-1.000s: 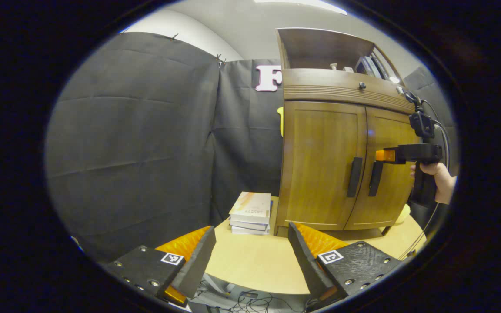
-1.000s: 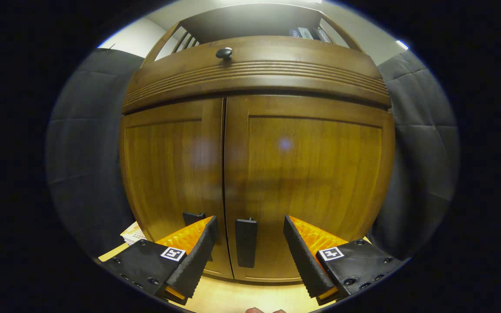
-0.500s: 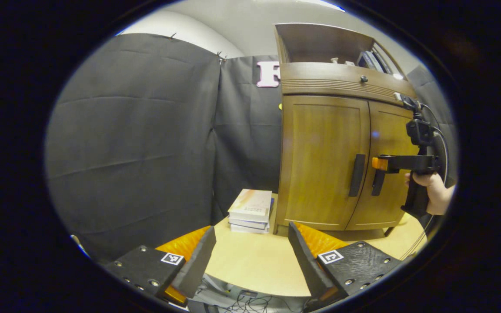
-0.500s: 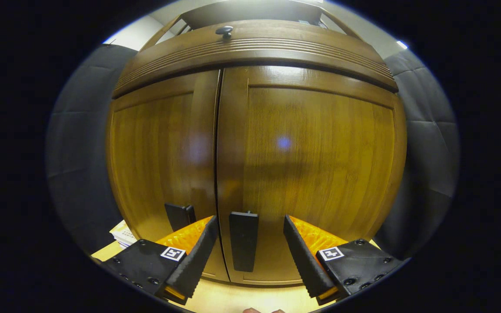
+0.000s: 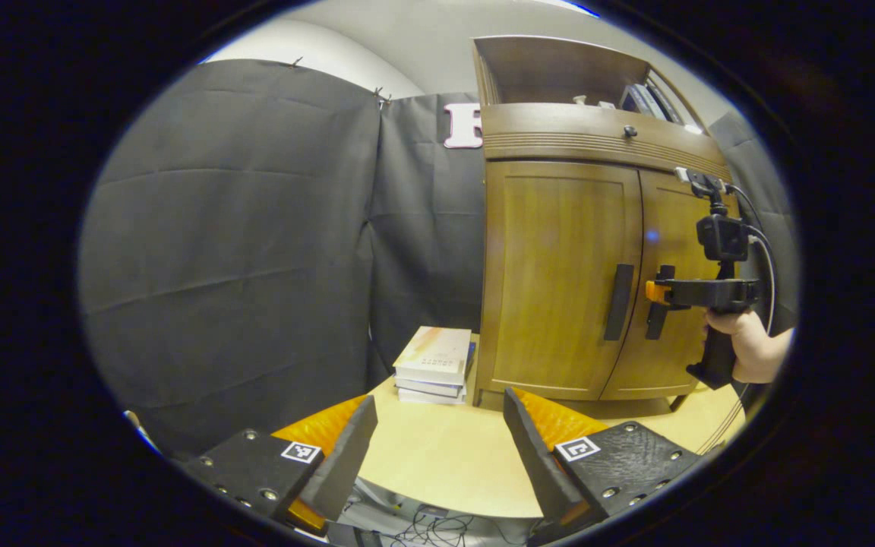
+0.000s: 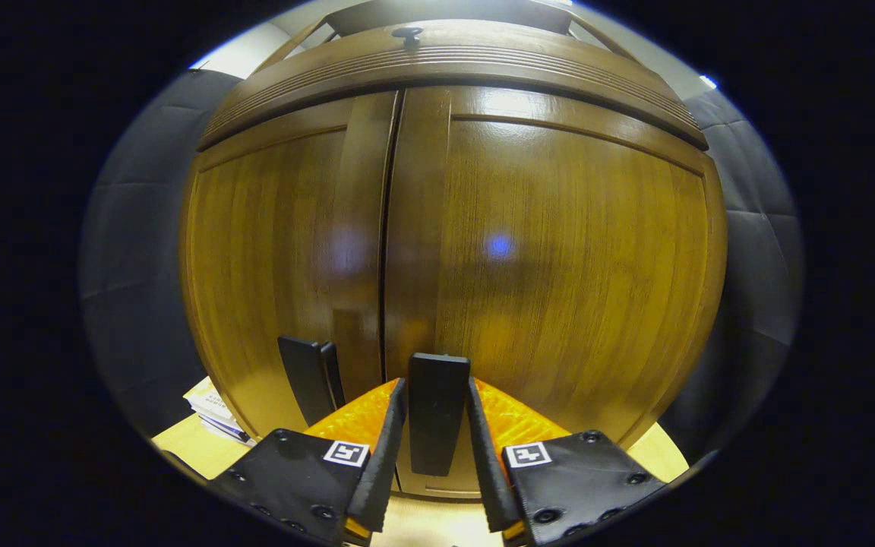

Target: Open the right door of the double-door shoe cabinet with the right hand, and open the left door with the left hand.

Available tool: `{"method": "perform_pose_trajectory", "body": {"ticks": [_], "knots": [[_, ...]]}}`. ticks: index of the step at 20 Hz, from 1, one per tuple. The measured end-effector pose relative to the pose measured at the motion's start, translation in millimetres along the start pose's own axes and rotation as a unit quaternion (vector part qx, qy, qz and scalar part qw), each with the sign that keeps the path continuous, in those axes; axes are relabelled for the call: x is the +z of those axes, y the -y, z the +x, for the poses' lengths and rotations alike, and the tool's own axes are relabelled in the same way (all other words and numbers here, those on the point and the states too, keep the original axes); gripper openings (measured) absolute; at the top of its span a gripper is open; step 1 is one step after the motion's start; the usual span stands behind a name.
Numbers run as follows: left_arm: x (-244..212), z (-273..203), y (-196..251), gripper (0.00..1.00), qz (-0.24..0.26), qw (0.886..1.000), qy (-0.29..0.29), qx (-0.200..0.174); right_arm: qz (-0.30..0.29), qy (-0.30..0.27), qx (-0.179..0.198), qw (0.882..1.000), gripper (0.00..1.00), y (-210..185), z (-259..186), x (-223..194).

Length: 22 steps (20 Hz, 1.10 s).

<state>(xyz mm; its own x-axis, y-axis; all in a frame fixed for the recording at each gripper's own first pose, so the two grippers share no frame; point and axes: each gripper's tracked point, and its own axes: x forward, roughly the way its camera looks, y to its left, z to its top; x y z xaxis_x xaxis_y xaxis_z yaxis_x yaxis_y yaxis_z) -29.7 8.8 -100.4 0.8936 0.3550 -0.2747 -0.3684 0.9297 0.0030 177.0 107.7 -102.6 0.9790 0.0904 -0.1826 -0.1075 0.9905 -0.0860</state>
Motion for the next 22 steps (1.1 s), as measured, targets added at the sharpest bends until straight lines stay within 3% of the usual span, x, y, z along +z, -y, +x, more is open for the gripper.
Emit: {"method": "perform_pose_trajectory", "body": {"ticks": [4, 10, 22], "knots": [[6.1, -19.3, -7.7, 0.97, 0.007, 1.0, 0.001, -0.002, 0.011, 0.002, -0.005, 1.0, 0.53, 2.2, 1.9, 0.0], [10.1, -24.7, -9.1, 0.97, 0.01, 1.0, 0.009, -0.018, 0.03, -0.016, 0.003, 0.999, 0.24, 1.1, 2.2, -1.2], [30.0, -41.0, -20.4, 0.97, -0.016, 0.995, 0.014, -0.096, 0.021, -0.02, 0.026, 0.999, 0.23, 5.1, -50.2, -10.7]]}}
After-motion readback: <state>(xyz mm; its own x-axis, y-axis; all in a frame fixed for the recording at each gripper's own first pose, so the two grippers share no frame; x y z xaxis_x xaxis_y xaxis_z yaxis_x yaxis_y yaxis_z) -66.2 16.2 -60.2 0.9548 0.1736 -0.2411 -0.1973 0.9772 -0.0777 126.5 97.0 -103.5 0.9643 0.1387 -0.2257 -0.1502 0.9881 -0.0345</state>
